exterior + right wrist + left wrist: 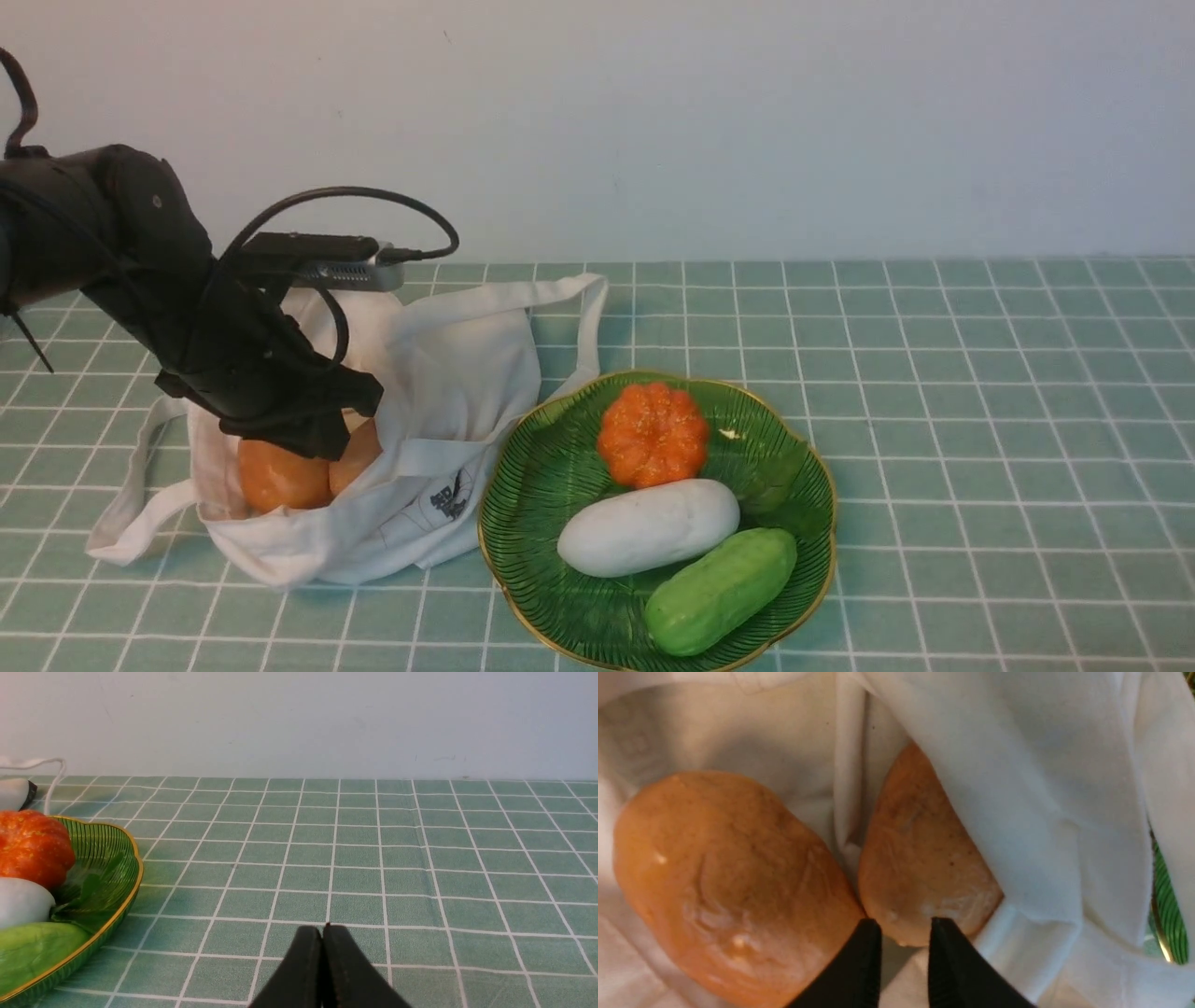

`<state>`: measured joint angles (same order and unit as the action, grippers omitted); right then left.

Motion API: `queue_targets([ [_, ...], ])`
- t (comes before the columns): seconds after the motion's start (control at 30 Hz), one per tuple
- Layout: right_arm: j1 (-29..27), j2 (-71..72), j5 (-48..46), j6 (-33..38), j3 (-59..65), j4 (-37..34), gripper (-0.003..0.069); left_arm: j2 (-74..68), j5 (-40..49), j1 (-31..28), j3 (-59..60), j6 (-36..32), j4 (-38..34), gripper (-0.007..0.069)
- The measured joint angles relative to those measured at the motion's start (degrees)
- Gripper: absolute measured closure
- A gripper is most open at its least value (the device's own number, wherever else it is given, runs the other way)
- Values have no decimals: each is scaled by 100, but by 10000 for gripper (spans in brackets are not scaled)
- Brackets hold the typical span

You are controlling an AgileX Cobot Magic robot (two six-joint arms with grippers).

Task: Take vegetables from cloth bag on blue coffee tablecloth place on plate.
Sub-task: 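Reach into the cloth bag and grasp the potato inside with the left gripper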

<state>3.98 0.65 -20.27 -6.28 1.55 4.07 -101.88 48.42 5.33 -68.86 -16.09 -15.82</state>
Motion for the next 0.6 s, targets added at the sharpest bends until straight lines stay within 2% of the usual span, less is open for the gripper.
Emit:
queue_targets([
  [0.07,0,0,0,0,0,0,675,1,-27,77,0,-44,5,428],
  [0.1,0,0,0,0,0,0,675,-29,-142,218,-7,-213,5,368],
  [0.23,0,0,0,0,0,0,675,-185,-461,558,-13,-764,98,232],
  [0.33,0,0,0,0,0,0,675,-338,-660,702,-36,-1002,447,110],
  [0.47,0,0,0,0,0,0,675,-436,-728,731,-36,-1026,749,44],
  [0.6,0,0,0,0,0,0,675,-463,-775,737,-36,-943,1122,20],
])
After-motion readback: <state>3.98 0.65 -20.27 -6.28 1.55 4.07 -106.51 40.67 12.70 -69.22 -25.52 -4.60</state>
